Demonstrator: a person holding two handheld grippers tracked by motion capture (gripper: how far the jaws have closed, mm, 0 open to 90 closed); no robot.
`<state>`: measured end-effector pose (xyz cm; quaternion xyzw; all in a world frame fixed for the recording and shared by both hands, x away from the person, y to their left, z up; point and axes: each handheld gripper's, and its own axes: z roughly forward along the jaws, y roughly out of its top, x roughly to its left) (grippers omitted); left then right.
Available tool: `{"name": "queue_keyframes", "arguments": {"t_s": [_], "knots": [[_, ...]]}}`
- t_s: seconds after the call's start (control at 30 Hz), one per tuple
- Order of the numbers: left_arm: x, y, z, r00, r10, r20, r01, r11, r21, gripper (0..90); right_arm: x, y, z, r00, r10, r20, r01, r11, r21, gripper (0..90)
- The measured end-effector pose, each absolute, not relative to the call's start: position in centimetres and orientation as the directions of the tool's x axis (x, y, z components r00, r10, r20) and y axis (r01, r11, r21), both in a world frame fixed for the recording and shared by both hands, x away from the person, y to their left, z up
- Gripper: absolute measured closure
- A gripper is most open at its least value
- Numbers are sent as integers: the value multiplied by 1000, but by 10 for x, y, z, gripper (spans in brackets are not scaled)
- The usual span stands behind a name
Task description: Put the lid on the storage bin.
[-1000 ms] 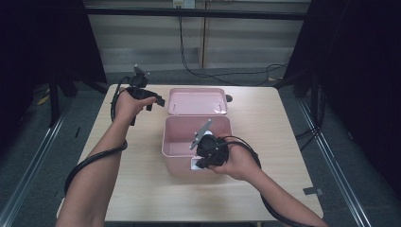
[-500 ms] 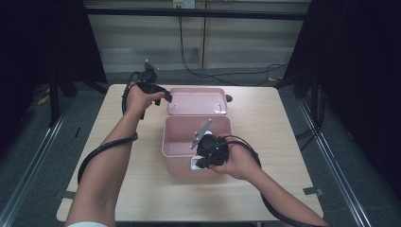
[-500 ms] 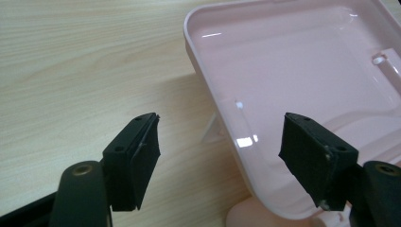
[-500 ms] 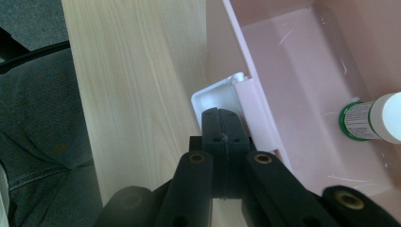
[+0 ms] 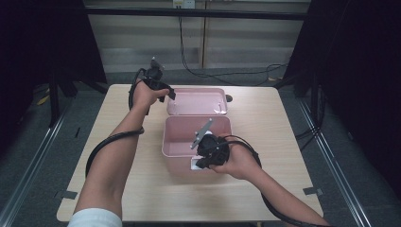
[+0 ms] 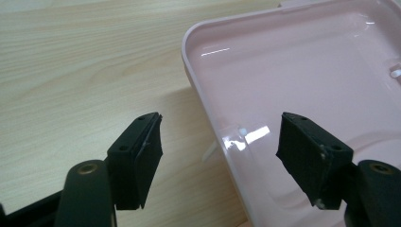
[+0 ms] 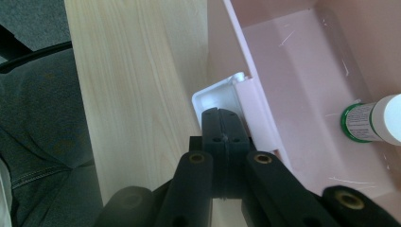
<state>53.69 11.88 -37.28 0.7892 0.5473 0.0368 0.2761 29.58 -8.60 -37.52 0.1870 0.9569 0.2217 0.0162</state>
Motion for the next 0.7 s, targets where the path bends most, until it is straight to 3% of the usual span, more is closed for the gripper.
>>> {"name": "queue_keyframes", "arguments": {"t_s": [0.43, 0.7], "knots": [[552, 109, -391, 363, 898, -248, 872, -233, 431, 382, 297, -87, -375, -936, 348, 54, 336, 837, 432, 900], [556, 107, -396, 333, 906, -261, 883, -202, 423, 507, 297, -87, -375, -936, 348, 59, 338, 836, 432, 900]]}}
